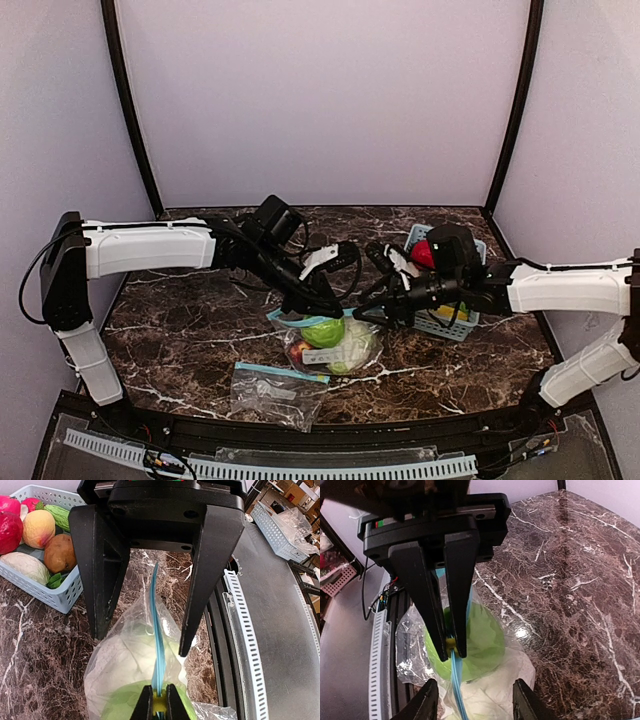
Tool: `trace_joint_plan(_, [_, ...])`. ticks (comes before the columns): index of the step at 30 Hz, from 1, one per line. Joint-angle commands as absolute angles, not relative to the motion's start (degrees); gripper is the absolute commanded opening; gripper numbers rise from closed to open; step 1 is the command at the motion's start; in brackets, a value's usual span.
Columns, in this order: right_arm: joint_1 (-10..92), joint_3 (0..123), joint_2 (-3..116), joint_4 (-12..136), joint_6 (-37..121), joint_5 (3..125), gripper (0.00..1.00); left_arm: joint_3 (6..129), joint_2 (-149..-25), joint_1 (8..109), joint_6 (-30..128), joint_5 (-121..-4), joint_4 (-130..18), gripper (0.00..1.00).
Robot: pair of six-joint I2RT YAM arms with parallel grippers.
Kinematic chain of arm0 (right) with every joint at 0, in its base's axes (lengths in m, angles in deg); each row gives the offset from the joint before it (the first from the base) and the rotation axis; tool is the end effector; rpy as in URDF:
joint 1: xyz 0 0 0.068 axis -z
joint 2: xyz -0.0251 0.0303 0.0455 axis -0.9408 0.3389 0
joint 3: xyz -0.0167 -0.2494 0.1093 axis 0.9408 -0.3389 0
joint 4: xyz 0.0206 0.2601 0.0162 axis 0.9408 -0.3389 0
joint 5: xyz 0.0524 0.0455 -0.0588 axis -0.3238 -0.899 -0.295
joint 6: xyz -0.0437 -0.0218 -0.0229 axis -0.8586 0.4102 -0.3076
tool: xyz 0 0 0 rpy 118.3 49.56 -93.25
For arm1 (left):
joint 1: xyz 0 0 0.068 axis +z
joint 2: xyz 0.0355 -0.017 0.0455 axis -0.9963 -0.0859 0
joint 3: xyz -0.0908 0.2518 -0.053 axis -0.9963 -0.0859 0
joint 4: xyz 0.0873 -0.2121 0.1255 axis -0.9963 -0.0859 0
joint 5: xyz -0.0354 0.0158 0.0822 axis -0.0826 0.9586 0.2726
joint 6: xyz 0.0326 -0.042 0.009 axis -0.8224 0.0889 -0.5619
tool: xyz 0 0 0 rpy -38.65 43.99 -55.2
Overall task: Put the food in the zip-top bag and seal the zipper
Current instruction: Hold the zipper from the zipper food storage bag.
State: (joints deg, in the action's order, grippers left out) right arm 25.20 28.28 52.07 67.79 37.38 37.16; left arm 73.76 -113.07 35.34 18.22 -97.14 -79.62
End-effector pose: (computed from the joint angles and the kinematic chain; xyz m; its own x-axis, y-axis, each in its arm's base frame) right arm 0.1882 0.2163 0.2336 -0.3787 -0.3311 -0.8643 -0.9181 0.2526 0.3055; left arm 0.2351 -0.3152 0.2603 -0.1357 0.5412 -0.8299 0.9737 -0.0816 -0.2125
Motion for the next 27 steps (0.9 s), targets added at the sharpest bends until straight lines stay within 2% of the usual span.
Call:
trace_joint_plan(1, [24.88, 30.64, 53.99, 70.18, 37.27, 32.97, 0.46, 73.02, -110.69, 35.03, 18.83, -99.19, -80.45, 0.01])
trace_joint_plan(9, [24.74, 29.93, 54.63, 71.56, 37.95, 31.92, 0.29, 72.78, -110.64, 35.04, 19.18, -98.86, -79.87, 0.01])
trace_joint_plan(13, [24.75, 29.30, 54.11, 71.55, 38.08, 32.63, 0.00, 72.79, -110.51, 35.03, 18.93, -97.93, -80.16, 0.01])
trace_joint_plan(27, [24.74, 24.79, 42.22, 65.43, 32.82, 59.76, 0.00, 75.87, -110.08, 35.50, 12.23, -87.72, -89.44, 0.01])
